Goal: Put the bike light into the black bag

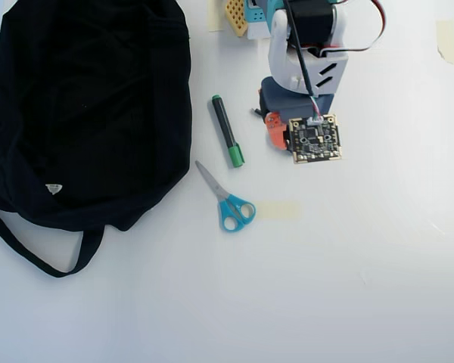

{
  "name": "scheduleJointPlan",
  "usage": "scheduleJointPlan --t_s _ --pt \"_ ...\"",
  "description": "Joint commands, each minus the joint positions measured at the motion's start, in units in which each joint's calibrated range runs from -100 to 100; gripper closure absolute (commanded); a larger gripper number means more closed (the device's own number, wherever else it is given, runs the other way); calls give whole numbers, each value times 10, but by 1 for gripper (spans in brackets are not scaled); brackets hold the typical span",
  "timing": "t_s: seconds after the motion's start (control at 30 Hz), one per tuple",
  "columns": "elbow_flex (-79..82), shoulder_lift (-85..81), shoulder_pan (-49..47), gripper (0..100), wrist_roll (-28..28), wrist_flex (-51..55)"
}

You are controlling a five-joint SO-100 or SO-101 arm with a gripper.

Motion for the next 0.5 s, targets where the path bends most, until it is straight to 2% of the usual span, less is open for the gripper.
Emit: scheduleJointPlan --t_s 0.0,0.17,0.47 --pt "105 -112 29 98 -2 8" --pt "242 -219 77 98 -1 7" --pt "392 -361 151 98 -5 6"
